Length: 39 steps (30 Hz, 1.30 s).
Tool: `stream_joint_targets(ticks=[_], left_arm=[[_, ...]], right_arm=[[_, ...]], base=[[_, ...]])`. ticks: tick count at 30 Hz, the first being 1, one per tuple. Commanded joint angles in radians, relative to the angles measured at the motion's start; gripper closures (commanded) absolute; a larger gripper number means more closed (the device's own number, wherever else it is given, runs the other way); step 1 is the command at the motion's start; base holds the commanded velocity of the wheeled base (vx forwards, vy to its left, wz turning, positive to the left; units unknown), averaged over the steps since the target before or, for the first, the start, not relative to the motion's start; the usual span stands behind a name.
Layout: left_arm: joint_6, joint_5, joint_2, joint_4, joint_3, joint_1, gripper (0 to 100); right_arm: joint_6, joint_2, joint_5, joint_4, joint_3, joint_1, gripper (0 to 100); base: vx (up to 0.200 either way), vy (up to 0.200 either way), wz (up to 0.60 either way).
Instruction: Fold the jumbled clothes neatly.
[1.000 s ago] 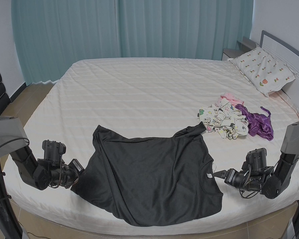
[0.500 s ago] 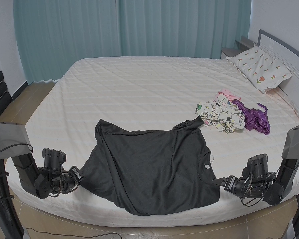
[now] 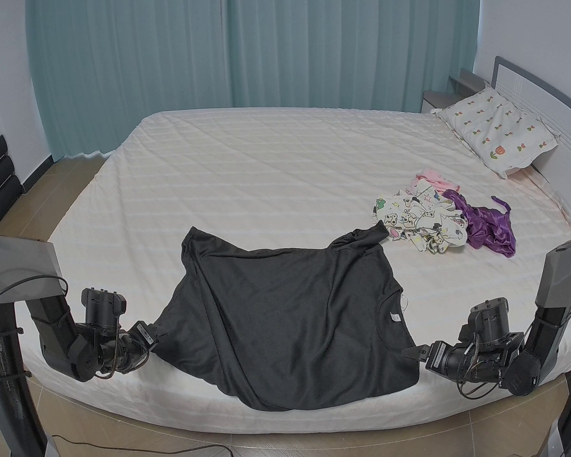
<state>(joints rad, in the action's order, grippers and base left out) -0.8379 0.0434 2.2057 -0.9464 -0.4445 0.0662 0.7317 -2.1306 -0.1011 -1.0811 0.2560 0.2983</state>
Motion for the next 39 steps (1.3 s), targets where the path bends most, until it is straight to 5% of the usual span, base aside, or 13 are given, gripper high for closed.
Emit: stream_joint_targets(ticks=[1,15,16,26,39], left_arm=[[0.0,-0.002,0.015,0.0,-0.008,0.0,0],[0.037,-0.114,0.112,0.009,-0.131,0.009,0],[0.068,-0.131,0.117,0.011,-0.128,0.012,100],[0.108,-0.155,0.042,0.023,0.029,0.009,100],[0.22,-0.148,-0.179,0.432,0.043,0.018,100]], right_arm=[[0.0,-0.006,0.0,0.0,0.0,0.005,0],[0.008,-0.005,0.006,-0.003,0.009,0.028,0],[0.005,-0.006,0.007,-0.002,0.008,0.036,0],[-0.006,-0.071,0.043,0.003,0.06,0.056,0],[-0.063,-0.083,0.072,0.171,0.229,0.041,0]], base=[[0.0,0.0,0.0],[0.0,0.0,0.0],[0.0,0.0,0.0],[0.0,0.0,0.0],[0.0,0.0,0.0]])
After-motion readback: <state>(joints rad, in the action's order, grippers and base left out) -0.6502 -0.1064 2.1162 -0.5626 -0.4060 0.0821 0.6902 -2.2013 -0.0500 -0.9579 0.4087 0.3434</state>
